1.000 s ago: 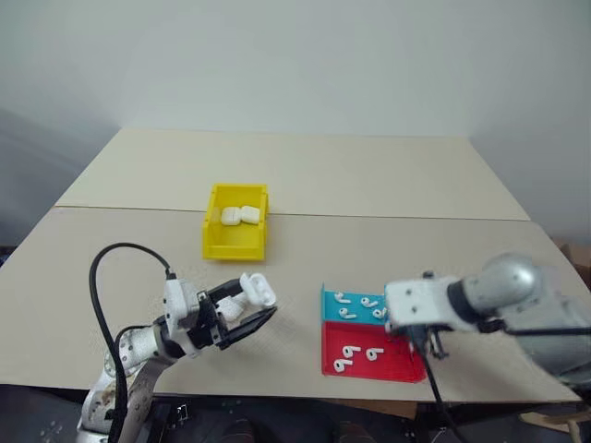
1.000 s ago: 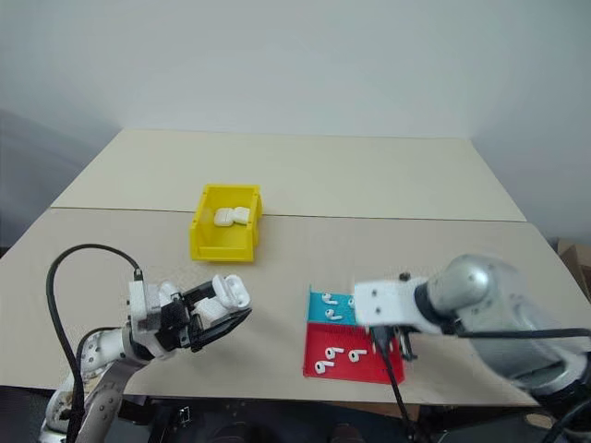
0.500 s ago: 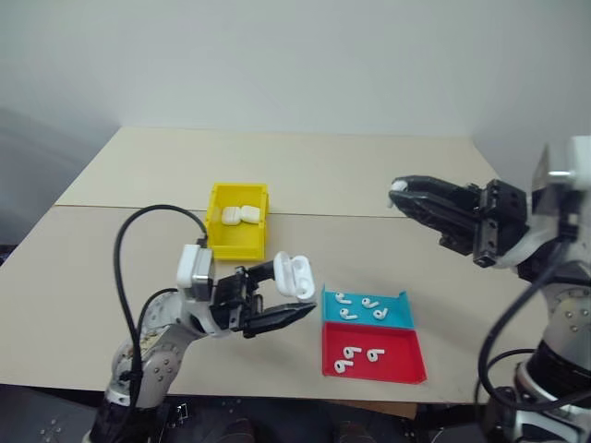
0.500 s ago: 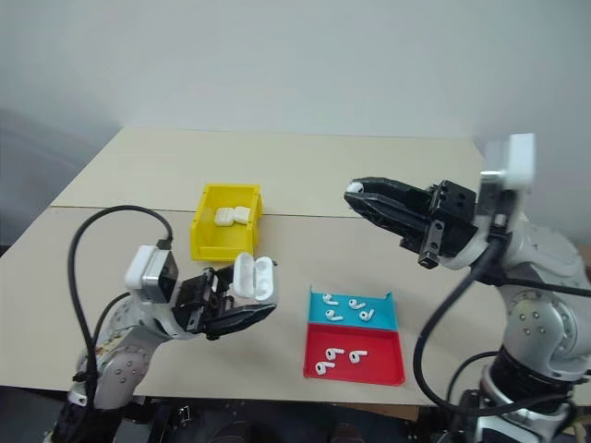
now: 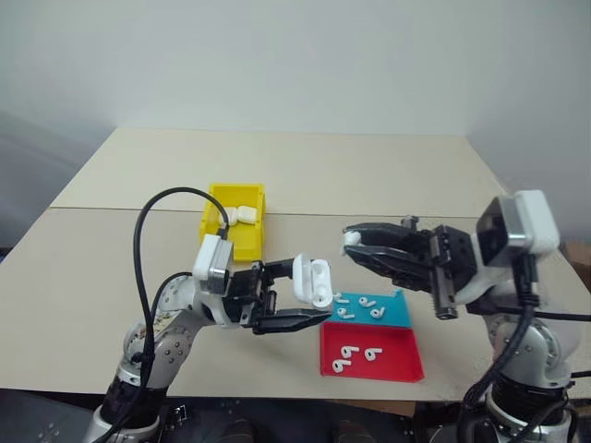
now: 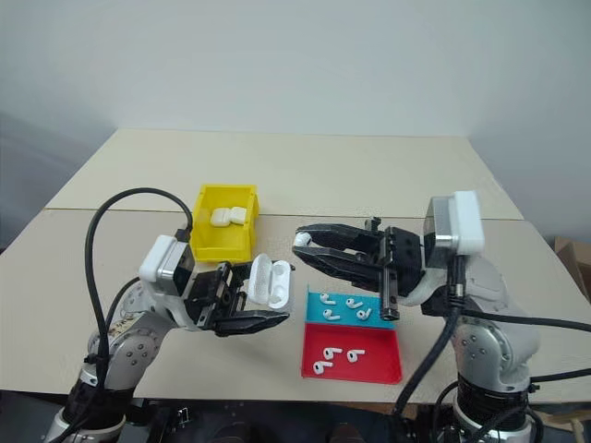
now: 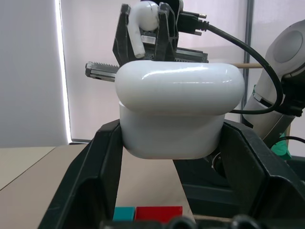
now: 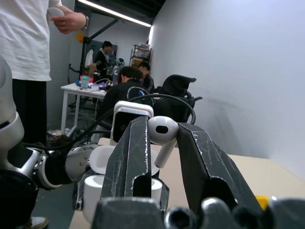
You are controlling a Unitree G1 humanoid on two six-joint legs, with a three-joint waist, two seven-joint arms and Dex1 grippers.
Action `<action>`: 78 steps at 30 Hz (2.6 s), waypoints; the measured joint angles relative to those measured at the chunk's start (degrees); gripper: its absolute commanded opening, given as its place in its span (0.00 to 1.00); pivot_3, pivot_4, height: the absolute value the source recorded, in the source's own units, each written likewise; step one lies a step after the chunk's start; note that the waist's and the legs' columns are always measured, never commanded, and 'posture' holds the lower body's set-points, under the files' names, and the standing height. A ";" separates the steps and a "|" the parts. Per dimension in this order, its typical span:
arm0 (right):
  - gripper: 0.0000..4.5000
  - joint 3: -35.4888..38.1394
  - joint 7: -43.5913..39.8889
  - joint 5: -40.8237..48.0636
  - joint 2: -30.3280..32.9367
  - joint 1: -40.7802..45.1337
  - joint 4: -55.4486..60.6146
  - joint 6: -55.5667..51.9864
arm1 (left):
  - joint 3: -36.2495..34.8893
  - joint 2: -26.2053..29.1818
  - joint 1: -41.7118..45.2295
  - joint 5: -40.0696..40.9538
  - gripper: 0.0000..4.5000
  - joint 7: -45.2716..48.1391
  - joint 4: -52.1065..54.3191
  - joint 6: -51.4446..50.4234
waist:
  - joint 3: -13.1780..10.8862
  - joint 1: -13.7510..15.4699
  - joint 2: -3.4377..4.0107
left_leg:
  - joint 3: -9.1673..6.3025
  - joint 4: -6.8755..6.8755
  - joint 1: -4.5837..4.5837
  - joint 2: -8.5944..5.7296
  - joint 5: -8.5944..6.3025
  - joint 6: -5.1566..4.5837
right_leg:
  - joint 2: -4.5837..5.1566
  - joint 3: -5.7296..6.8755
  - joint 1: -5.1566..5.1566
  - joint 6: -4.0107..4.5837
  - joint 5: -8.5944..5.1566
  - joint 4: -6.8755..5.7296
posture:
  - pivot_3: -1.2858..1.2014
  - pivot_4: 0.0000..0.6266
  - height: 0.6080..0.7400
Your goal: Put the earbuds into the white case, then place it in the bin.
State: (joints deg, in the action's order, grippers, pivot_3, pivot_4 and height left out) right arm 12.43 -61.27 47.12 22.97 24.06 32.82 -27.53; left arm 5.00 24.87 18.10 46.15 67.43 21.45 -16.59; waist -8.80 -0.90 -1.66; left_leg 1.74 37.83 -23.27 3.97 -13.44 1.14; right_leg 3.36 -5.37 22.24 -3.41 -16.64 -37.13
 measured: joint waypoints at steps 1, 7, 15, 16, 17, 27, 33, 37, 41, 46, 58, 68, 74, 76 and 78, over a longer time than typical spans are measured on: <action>0.18 -0.76 -0.09 -0.58 0.00 0.06 -0.53 1.15 | 0.01 0.14 0.00 -0.16 0.61 0.05 0.00 -0.07 | 0.00 0.02 0.00 | 0.00 0.00 0.00 0.00 0.00 0.00 | 0.00 0.00 0.00 0.00 0.00 0.00 | 0.52 0.24 1.00; 0.18 -5.37 -2.38 -2.98 0.72 0.38 -3.35 5.76 | 0.06 1.02 0.09 -1.39 0.61 -0.12 0.00 -1.05 | 0.00 0.04 0.00 | 0.00 0.00 0.00 0.00 0.00 0.00 | 0.00 0.01 0.00 0.00 0.00 0.00 | 0.52 0.24 1.00; 0.18 -8.72 -2.84 -3.86 1.16 0.37 -4.46 8.58 | 0.03 0.62 0.73 -2.33 0.61 -1.00 -0.51 -1.07 | 0.00 0.04 0.00 | -0.01 0.00 0.00 0.00 0.00 0.00 | 0.00 0.01 0.00 0.00 0.00 0.00 | 0.52 0.24 1.00; 0.18 -9.24 -2.84 -4.20 1.18 0.37 -4.69 8.81 | 0.03 0.62 0.80 -2.33 0.61 -1.05 -0.59 -1.07 | 0.00 0.03 0.00 | -0.01 0.00 0.00 0.00 0.00 0.00 | 0.00 0.01 0.00 0.00 0.00 0.00 | 0.52 0.24 1.00; 0.18 -9.62 -2.82 -4.39 1.19 0.37 -4.98 8.99 | 0.03 0.62 0.87 -2.33 0.61 -1.08 -0.60 -1.07 | 0.00 0.04 0.00 | 0.00 0.00 0.00 0.00 0.00 0.00 | 0.00 0.01 0.00 0.00 0.00 0.00 | 0.52 0.24 1.00; 0.18 -11.49 -3.02 -7.87 1.28 0.37 -7.71 13.03 | -0.03 0.56 0.87 -2.54 0.61 -1.01 -0.61 -1.01 | 0.00 0.07 0.00 | -0.01 0.00 0.00 0.00 0.00 0.00 | 0.00 0.01 0.01 0.00 0.00 0.00 | 0.52 0.24 1.00; 0.24 -11.91 -3.56 -8.61 2.10 0.30 -8.17 13.88 | -0.11 0.24 0.70 -3.32 0.61 -1.01 -0.73 -0.97 | 0.00 0.06 0.00 | 0.00 0.00 0.00 0.00 0.00 0.00 | 0.00 0.01 0.00 0.00 0.00 0.01 | 0.52 0.24 1.00; 0.52 -12.08 -4.69 -8.77 3.47 -0.29 -8.24 14.68 | -0.10 -0.12 0.23 -3.38 0.61 -0.95 -0.84 -0.95 | 0.00 0.09 0.00 | -0.01 0.00 -0.01 0.00 0.00 0.00 | 0.00 0.01 0.00 0.00 0.00 0.01 | 0.52 0.24 1.00; 0.67 -12.03 -4.73 -9.04 4.03 -0.35 -8.44 15.13 | -0.06 -0.22 -0.03 -3.81 0.61 -0.80 -1.08 -0.95 | 0.00 0.06 0.00 | -0.01 0.00 0.00 0.00 0.00 0.00 | 0.00 0.01 0.00 0.00 0.00 0.00 | 0.52 0.24 1.00; 0.67 -11.96 -4.93 -9.65 4.64 -0.36 -8.87 15.74 | -0.09 -0.30 -0.10 -4.52 0.61 -0.93 -1.36 -0.87 | 0.00 0.09 0.00 | -0.01 0.00 -0.01 0.00 0.00 0.00 | 0.00 0.01 0.00 0.00 0.00 0.01 | 0.52 0.24 1.00; 0.67 -11.77 -9.91 -17.11 32.66 8.07 -21.75 3.88 | -5.17 7.42 -12.92 -10.45 0.61 4.42 -4.28 8.30 | -0.04 -0.06 0.06 | 0.06 -0.05 0.00 0.02 -0.02 -0.02 | 0.03 -0.02 0.07 0.03 -0.01 0.06 | 0.52 0.24 1.00; 0.67 -37.62 -25.84 -43.28 34.38 27.00 -27.03 9.78 | -5.57 6.94 -17.99 -14.48 0.61 1.70 -3.15 12.24 | -0.14 -0.12 0.21 | 0.12 -0.05 -0.03 0.03 -0.02 -0.03 | 0.04 -0.05 0.17 0.03 -0.02 0.05 | 0.52 0.24 1.00; 0.67 -46.79 -26.64 -53.66 29.32 30.69 -26.88 2.98 | -5.08 6.58 -19.70 -14.57 0.61 0.41 -1.83 12.72 | -0.16 0.28 0.22 | 0.11 -0.04 -0.10 0.03 -0.02 -0.03 | 0.05 -0.02 0.23 0.04 -0.01 0.04 | 0.52 0.24 1.00; 0.67 -48.26 -26.61 -56.21 28.74 30.66 -26.99 1.84 | -5.07 6.53 -20.21 -14.57 0.61 -0.14 -1.76 12.72 | -0.16 0.47 0.23 | 0.11 -0.02 -0.12 0.02 -0.02 -0.03 | 0.07 -0.02 0.24 0.04 -0.01 0.04 | 0.52 0.24 1.00; 0.67 -49.34 -26.16 -58.66 27.65 30.65 -27.26 0.92 | -4.98 6.19 -20.12 -14.57 0.61 -0.87 -1.65 12.72 | -0.16 0.40 0.23 | 0.11 -0.02 -0.10 0.02 -0.02 -0.03 | 0.06 -0.02 0.23 0.04 -0.01 0.03 | 0.52 0.24 1.00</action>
State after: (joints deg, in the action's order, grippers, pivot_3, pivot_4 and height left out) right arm -36.92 -87.43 -11.54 50.62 54.71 5.55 -26.60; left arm 0.02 31.06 -2.02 31.58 66.56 19.80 -3.87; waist -8.97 -0.50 -1.43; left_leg 1.85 37.81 -23.37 3.99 -13.46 1.11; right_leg 3.43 -5.39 22.47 -3.37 -16.66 -37.11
